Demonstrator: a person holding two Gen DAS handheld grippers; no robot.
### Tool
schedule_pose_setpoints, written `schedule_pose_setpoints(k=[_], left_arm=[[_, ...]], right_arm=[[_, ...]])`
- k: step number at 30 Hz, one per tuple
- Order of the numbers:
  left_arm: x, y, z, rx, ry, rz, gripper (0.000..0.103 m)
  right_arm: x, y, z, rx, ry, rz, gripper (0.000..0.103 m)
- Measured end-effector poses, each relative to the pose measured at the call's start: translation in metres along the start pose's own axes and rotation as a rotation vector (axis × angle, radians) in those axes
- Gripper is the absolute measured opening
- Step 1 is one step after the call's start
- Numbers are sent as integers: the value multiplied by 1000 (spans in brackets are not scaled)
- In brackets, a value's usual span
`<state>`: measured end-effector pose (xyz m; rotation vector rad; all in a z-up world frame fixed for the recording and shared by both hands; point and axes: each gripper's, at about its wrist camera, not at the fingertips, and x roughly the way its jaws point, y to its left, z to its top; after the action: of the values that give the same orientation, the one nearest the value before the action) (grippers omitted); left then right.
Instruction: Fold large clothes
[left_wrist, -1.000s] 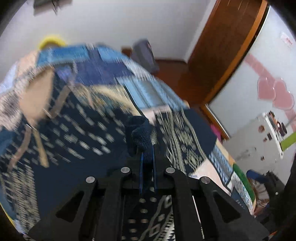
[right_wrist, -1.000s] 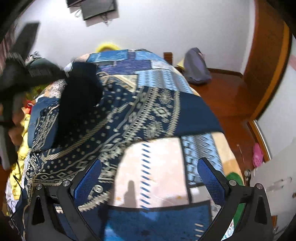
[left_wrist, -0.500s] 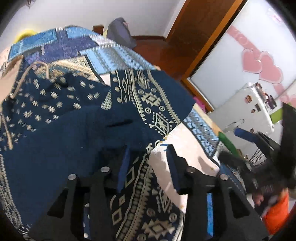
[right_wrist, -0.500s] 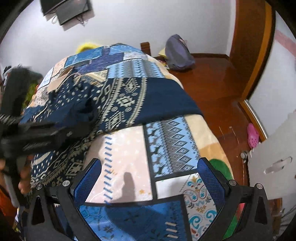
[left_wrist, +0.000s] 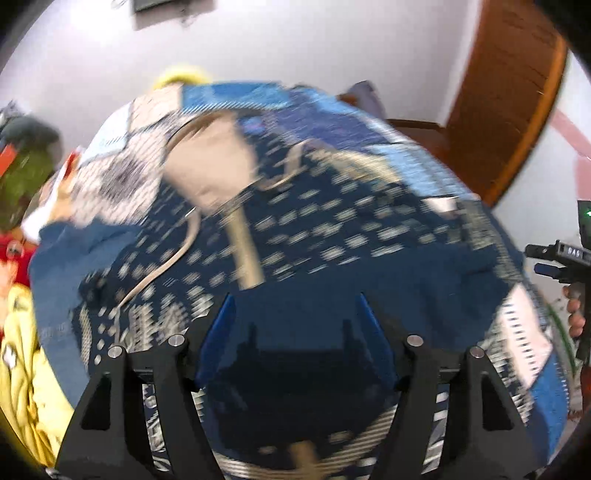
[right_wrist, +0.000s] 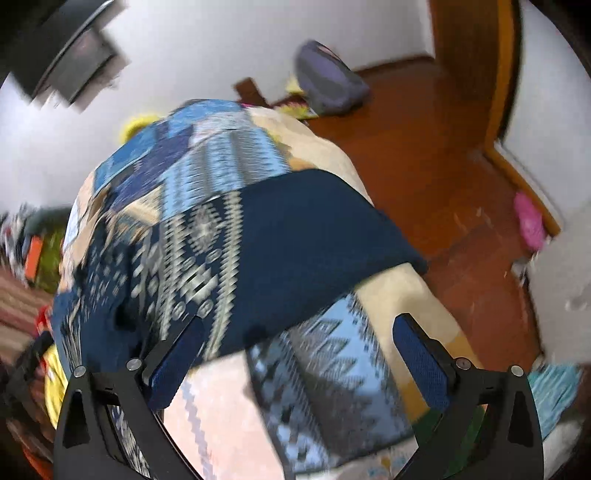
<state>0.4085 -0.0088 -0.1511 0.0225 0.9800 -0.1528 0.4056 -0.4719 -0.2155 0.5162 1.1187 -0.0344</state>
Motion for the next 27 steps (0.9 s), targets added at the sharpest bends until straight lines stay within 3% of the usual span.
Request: schedule_pose_setpoints(k=[4,8,10,11,13,15,20,27], left_arm=[[17,42,-22,-87,49,19,67],[24,65,-37,-158,70,14,67],[27,72,-42,-188,75,8,67],[29,73,-43,-193,77,8,67],[29,74,-46,-197,80,7,67],[24,73,-45,-191,72,7,67],[0,71,-43,-182,23,7,67],[-47,76,-42,-201,-66,-26,67]], right_arm=[[33,-21,12,129,54,33,76],[46,-23,23,159,-15,23,67],[49,-22,28,158,-40,17,46],[50,-22,32,161,-47,16,40],[47,-21,38,171,-66,4,16],[41,-17,41,152,-82,-5,8],[-13,22,36,-36,-213,-41,7],[-108,107,23,-213,-368,76,7]])
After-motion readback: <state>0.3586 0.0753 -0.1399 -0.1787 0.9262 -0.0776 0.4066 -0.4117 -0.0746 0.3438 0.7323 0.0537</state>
